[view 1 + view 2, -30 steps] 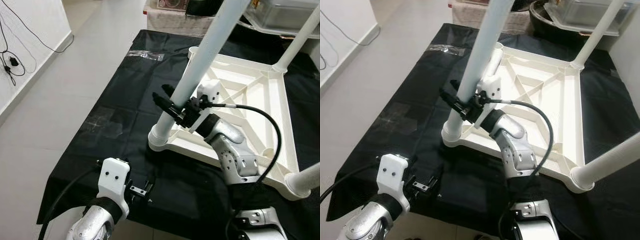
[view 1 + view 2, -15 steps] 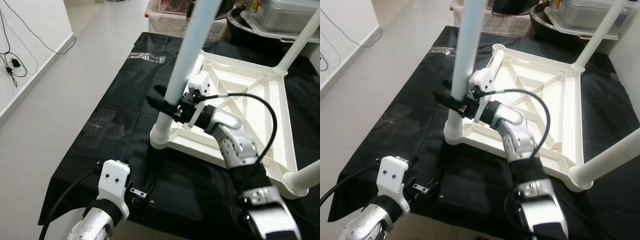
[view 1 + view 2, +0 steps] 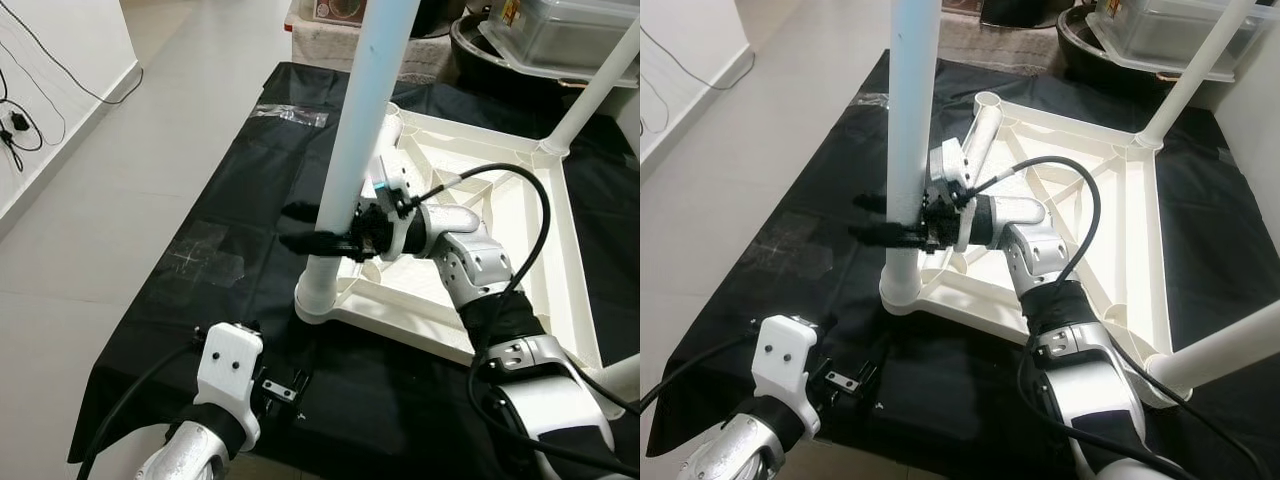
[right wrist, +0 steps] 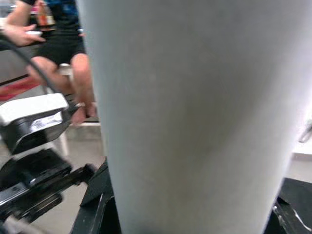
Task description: Building children table
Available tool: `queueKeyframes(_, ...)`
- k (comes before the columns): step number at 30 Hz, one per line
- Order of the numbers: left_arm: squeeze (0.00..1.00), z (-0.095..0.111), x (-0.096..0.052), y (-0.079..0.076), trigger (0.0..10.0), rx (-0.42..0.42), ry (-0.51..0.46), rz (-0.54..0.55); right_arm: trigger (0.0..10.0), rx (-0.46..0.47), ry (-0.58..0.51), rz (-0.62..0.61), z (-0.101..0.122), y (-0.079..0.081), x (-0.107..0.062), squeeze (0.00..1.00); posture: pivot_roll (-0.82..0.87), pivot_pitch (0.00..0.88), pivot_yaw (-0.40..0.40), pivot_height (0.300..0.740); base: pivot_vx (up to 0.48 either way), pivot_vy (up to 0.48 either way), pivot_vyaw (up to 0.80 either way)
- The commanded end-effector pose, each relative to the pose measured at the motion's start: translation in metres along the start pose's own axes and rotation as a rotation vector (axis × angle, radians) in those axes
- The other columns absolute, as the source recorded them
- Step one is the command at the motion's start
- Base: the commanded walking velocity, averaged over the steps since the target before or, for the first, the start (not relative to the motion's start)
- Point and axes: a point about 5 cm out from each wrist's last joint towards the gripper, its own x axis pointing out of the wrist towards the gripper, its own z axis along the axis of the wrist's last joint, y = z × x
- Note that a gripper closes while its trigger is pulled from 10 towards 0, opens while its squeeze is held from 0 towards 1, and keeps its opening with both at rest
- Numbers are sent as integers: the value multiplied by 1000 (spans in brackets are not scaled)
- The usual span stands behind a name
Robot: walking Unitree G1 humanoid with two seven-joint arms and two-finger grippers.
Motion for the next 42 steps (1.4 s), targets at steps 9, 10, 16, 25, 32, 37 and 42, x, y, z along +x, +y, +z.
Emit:
queueKeyframes(9,0,-3,-2,-3,10000,-1,20,-9,10000,236,204,110,-66,19,6,0,154,241,-97,740,0,0,0)
queueKeyframes(10,0,-3,-2,-3,10000,-1,20,-9,10000,236,204,110,-66,19,6,0,154,241,-97,740,0,0,0)
queueKeyframes(16,0,-3,1,-2,10000,2,18,-7,10000,259,136,-65,-61,4,6,0,152,232,-93,740,0,0,0)
queueKeyframes(25,0,-3,6,3,10000,21,6,-6,10000,233,75,-222,-61,4,-3,0,145,210,-82,740,0,0,0)
queueKeyframes(32,0,-2,12,10,10000,42,-5,-1,10000,189,120,-325,-61,5,-5,0,137,193,-78,740,0,0,0)
queueKeyframes(37,0,-1,15,14,10000,53,-14,4,10000,197,150,-476,-63,-1,-1,0,134,180,-80,740,0,0,0)
queueKeyframes(42,0,0,16,16,10000,61,-20,9,10000,205,143,-610,-66,-2,-3,0,131,175,-81,740,0,0,0)
